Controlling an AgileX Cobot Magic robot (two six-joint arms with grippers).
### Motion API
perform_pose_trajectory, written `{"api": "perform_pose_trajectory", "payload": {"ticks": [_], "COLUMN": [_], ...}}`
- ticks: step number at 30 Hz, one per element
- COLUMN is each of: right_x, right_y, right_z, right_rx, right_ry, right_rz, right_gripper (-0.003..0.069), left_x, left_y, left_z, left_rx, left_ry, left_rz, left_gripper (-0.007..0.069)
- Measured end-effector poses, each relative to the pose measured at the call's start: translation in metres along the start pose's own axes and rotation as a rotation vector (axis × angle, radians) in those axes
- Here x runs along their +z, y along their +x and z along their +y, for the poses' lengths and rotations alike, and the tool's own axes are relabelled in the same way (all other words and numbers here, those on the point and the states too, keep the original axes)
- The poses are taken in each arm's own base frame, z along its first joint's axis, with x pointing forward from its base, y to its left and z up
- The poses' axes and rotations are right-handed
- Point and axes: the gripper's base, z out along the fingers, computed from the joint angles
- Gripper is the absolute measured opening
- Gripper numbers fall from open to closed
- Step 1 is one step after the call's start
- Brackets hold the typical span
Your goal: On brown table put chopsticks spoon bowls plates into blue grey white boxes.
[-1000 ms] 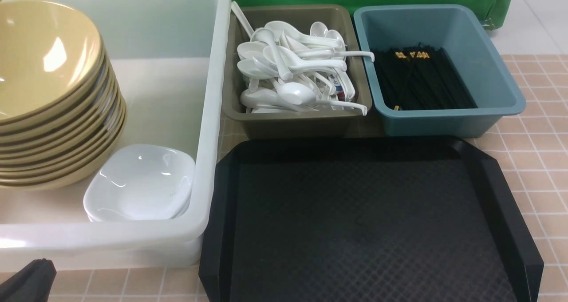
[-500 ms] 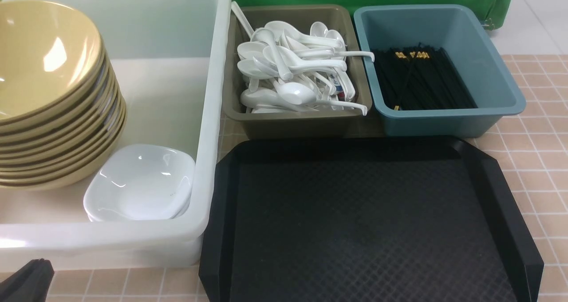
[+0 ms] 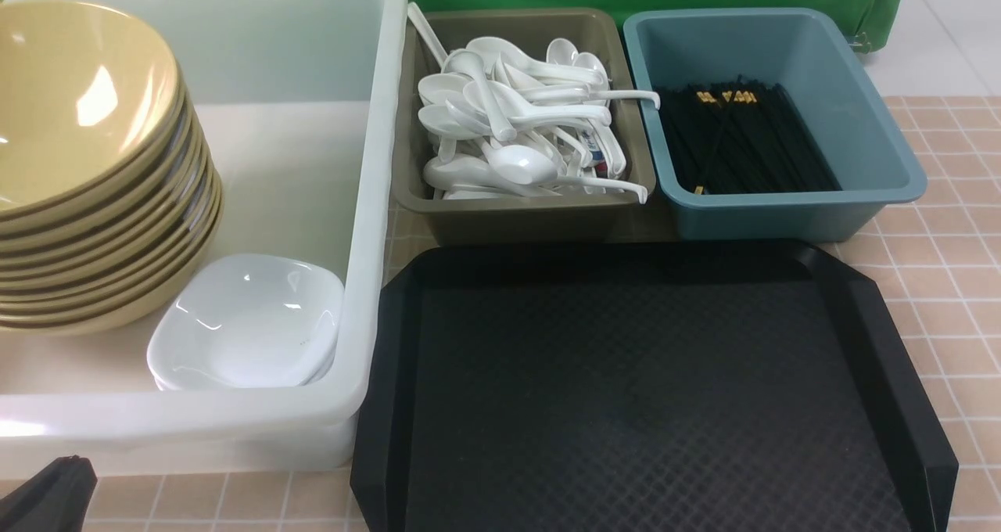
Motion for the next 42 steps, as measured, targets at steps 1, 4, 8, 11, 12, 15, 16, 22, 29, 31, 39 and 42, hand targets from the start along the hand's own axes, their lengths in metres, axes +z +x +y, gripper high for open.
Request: {"api": "perform_pose_trajectory", "payload": {"ticks": [1, 4, 8, 11, 12, 15, 16, 22, 29, 31, 39, 42], "right_x": [0.0, 0.0, 0.0, 0.0, 0.0, 0.0, 0.0, 0.0, 0.0, 0.0, 0.0, 0.0], "right_y": [0.0, 0.0, 0.0, 0.0, 0.0, 0.0, 0.0, 0.0, 0.0, 0.0, 0.0, 0.0], "right_z": [0.0, 0.0, 0.0, 0.0, 0.0, 0.0, 0.0, 0.0, 0.0, 0.0, 0.0, 0.0], "right_rx": [0.0, 0.0, 0.0, 0.0, 0.0, 0.0, 0.0, 0.0, 0.0, 0.0, 0.0, 0.0], "right_ry": [0.0, 0.0, 0.0, 0.0, 0.0, 0.0, 0.0, 0.0, 0.0, 0.0, 0.0, 0.0], "right_rz": [0.0, 0.0, 0.0, 0.0, 0.0, 0.0, 0.0, 0.0, 0.0, 0.0, 0.0, 0.0], "right_gripper": [0.0101, 0.0106, 0.0107, 0.0111, 0.0111, 0.0114, 0.0115, 0.0124, 0.0131, 0.0132, 0.0142, 0.0144], "left_x": [0.0, 0.0, 0.0, 0.0, 0.0, 0.0, 0.0, 0.0, 0.0, 0.0, 0.0, 0.0], "left_y": [0.0, 0.0, 0.0, 0.0, 0.0, 0.0, 0.0, 0.0, 0.0, 0.0, 0.0, 0.0], "left_z": [0.0, 0.0, 0.0, 0.0, 0.0, 0.0, 0.0, 0.0, 0.0, 0.0, 0.0, 0.0], "left_rx": [0.0, 0.0, 0.0, 0.0, 0.0, 0.0, 0.0, 0.0, 0.0, 0.0, 0.0, 0.0], "left_ry": [0.0, 0.0, 0.0, 0.0, 0.0, 0.0, 0.0, 0.0, 0.0, 0.0, 0.0, 0.0], "left_rz": [0.0, 0.0, 0.0, 0.0, 0.0, 0.0, 0.0, 0.0, 0.0, 0.0, 0.0, 0.0], "left_gripper": [0.0001, 0.0001, 0.0001, 0.0001, 0.0001, 0.0001, 0.0001, 0.0001, 0.0001, 0.0001, 0.0001, 0.0001]}}
